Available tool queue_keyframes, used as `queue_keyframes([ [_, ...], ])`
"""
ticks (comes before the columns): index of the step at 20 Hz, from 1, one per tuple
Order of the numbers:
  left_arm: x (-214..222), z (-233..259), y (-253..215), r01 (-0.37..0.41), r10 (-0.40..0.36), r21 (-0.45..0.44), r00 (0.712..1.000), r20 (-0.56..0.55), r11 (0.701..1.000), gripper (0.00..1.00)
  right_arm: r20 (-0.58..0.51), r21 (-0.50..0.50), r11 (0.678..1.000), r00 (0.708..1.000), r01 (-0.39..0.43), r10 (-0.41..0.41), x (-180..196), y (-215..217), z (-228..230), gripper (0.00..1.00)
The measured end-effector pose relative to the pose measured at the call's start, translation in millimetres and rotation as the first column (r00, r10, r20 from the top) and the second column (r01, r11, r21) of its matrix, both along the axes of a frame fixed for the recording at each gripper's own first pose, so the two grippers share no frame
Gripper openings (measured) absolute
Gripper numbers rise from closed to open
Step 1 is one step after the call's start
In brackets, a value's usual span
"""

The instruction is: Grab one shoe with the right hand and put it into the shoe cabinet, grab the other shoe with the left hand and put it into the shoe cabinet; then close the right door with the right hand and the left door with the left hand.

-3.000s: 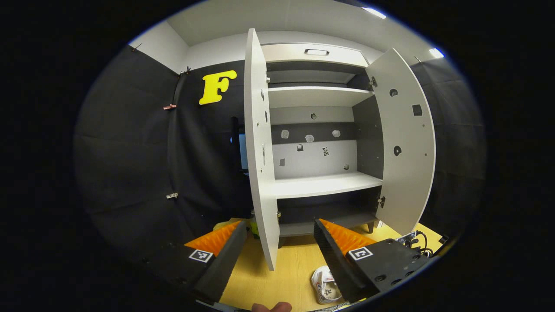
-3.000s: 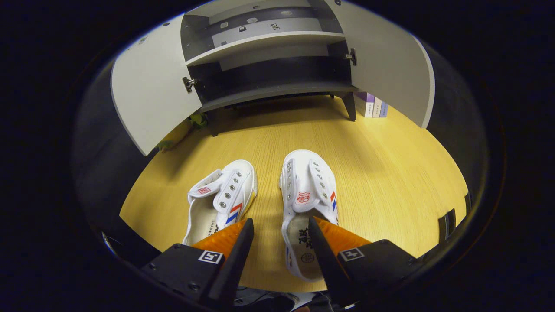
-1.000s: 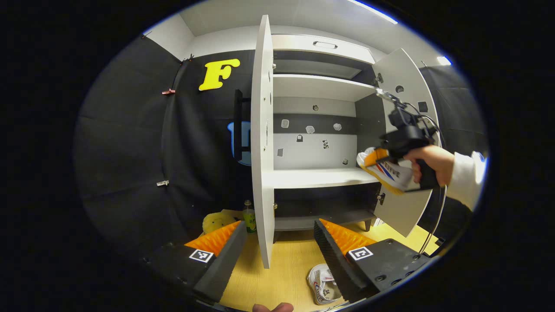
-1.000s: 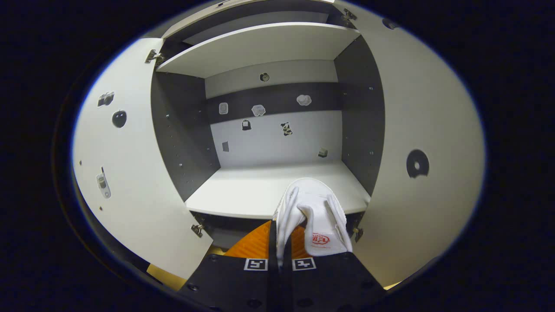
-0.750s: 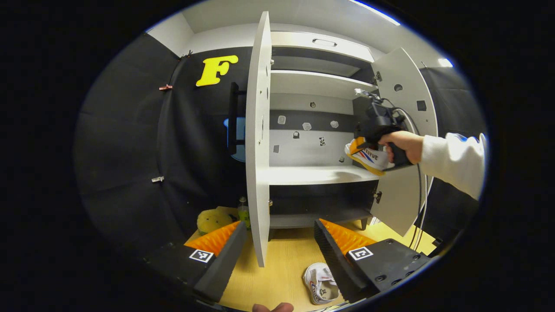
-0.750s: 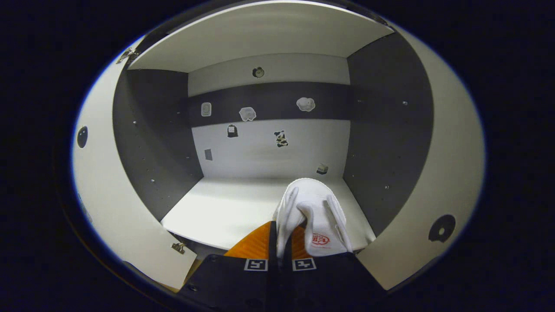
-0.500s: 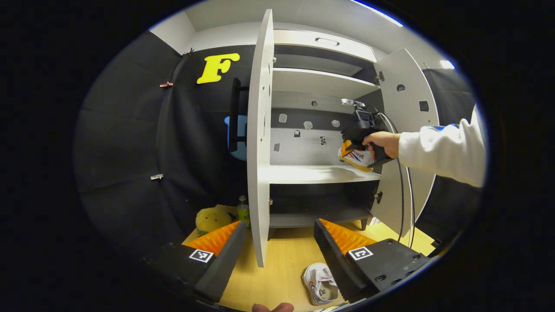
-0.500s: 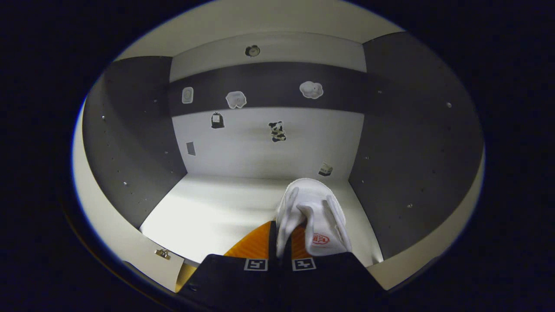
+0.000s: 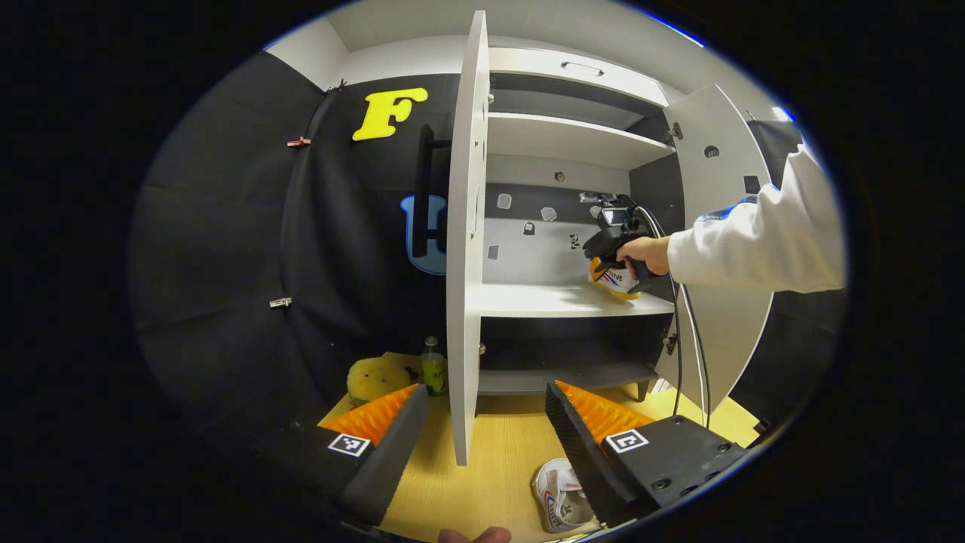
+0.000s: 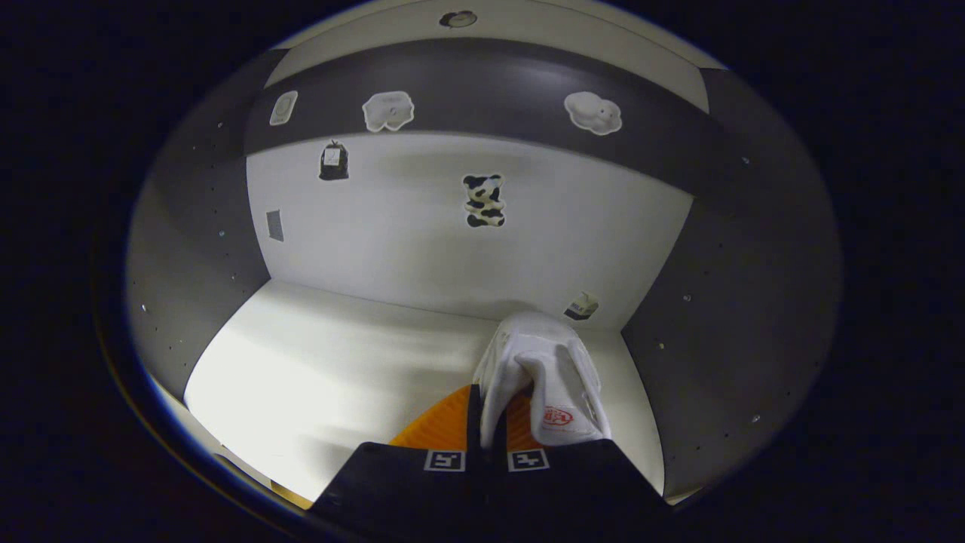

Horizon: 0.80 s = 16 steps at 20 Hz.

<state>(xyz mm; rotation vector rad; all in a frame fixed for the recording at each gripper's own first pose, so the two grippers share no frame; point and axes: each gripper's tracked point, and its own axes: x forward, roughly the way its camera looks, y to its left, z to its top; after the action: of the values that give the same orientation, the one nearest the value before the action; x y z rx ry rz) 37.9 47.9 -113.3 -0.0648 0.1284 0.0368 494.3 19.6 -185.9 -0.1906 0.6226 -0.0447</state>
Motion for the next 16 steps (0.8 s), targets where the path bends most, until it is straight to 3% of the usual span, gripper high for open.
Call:
queue_keyframes([
  [4,-1,-1,-1,-0.007,0.007,-0.002,1.0,-0.003,1.0,0.97,-0.024,-0.01,0.999,0.999,0.033,-0.033,2,-1,-13,0.09],
  [8,-1,2,-4,0.006,-0.006,-0.007,1.0,0.009,1.0,0.97,-0.056,-0.038,0.999,0.998,0.007,-0.009,-10,3,-20,0.28],
  [11,-2,5,-8,0.012,-0.012,0.003,1.0,0.019,1.0,0.97,-0.075,-0.001,0.999,0.997,-0.034,0.034,-29,22,-17,0.94],
  [16,-7,8,-13,0.016,-0.016,0.001,1.0,0.023,1.0,0.97,-0.006,0.029,0.999,0.999,-0.036,0.036,-56,27,7,0.98],
])
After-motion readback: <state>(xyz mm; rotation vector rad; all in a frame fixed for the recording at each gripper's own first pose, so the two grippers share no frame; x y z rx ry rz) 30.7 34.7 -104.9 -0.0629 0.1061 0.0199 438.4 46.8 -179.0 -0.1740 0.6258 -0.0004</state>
